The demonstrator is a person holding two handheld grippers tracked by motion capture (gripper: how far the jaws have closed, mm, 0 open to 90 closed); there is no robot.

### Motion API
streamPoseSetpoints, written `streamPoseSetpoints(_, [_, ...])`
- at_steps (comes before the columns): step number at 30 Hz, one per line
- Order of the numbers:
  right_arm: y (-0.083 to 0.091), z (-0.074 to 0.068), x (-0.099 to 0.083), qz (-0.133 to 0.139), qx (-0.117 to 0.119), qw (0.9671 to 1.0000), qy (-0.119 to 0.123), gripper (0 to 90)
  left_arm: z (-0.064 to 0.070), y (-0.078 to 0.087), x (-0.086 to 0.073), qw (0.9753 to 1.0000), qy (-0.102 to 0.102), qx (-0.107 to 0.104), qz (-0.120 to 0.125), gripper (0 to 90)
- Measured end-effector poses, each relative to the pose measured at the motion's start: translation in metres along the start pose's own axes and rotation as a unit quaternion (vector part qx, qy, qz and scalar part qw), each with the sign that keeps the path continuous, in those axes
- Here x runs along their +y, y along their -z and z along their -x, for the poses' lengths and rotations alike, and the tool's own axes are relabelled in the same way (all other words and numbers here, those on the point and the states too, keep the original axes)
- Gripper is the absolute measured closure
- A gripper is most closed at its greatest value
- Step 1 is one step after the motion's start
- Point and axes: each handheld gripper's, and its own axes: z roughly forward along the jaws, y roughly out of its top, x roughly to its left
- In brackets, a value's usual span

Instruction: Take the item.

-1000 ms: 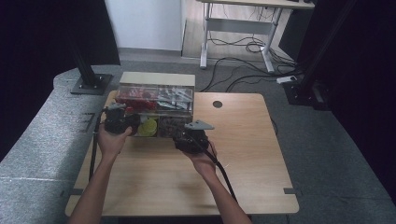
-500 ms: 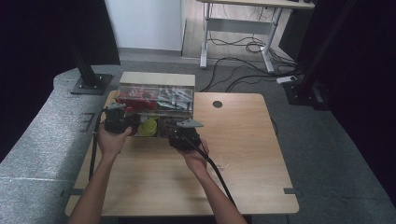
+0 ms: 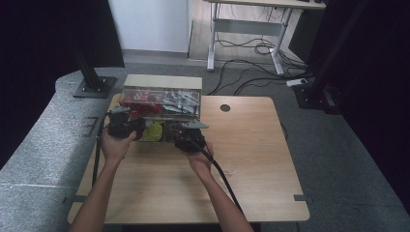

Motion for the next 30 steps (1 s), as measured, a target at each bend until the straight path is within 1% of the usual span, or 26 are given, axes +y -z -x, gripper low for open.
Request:
streamPoseSetpoints(2, [-0.005,-0.003,0.0,-0.004,0.0,1.0,0.005,53.3,0.0,0.0,0.0,1.0,0.0,0.0,0.0,90.0])
streamPoseSetpoints(3, [-0.005,-0.003,0.0,-0.004,0.0,1.0,0.005,53.3,0.0,-0.001,0.0,1.0,0.001,0.0,0.0,90.0])
streamPoseSetpoints(4, [-0.011,-0.003,0.0,-0.008,-0.003,0.9999,0.006,54.1,0.0,-0.001,0.0,1.0,0.001,0.0,-0.001,90.0])
streamPoseSetpoints(7, [-0.015,-0.002,0.0,-0.011,-0.004,0.9999,0.003,54.9,0.0,-0.001,0.0,1.0,0.0,0.0,-0.001,90.0])
streamPoseSetpoints(12, [-0.025,-0.001,0.001,-0.014,-0.018,0.9997,0.009,57.4,0.0,-0.002,0.0,1.0,0.001,0.0,0.0,90.0])
streamPoseSetpoints(18, [-0.033,-0.001,-0.001,-0.02,-0.025,0.9994,0.009,60.0,0.0,-0.002,0.0,1.0,0.0,-0.001,-0.002,90.0])
streamPoseSetpoints(21, [-0.037,0.0,-0.002,-0.021,-0.023,0.9995,0.009,68.4,0.0,-0.002,-0.001,1.0,0.0,-0.002,-0.001,90.0])
streamPoseSetpoints(23, [-0.038,0.0,-0.003,-0.023,-0.026,0.9993,0.015,78.3,-0.001,-0.002,-0.001,1.0,0.0,-0.002,-0.001,90.0])
streamPoseSetpoints(24, [-0.038,0.0,-0.003,-0.024,-0.024,0.9993,0.018,82.2,-0.001,-0.002,-0.001,1.0,0.0,-0.002,0.0,90.0])
streamPoseSetpoints(25, [-0.037,0.0,-0.003,-0.022,-0.012,0.9996,0.016,87.6,-0.001,-0.002,-0.001,1.0,0.0,-0.003,0.0,90.0])
streamPoseSetpoints(28, [-0.035,0.0,-0.002,-0.019,-0.011,0.9996,0.018,88.4,-0.001,-0.002,-0.001,1.0,0.002,-0.003,-0.001,90.0])
streamPoseSetpoints(29, [-0.031,0.0,-0.001,-0.011,-0.008,0.9997,0.021,88.6,-0.001,-0.001,-0.001,1.0,0.003,-0.003,0.001,90.0])
streamPoseSetpoints(30, [-0.031,0.0,-0.001,-0.011,-0.008,0.9997,0.021,88.6,-0.001,-0.001,-0.001,1.0,0.003,-0.002,0.001,90.0])
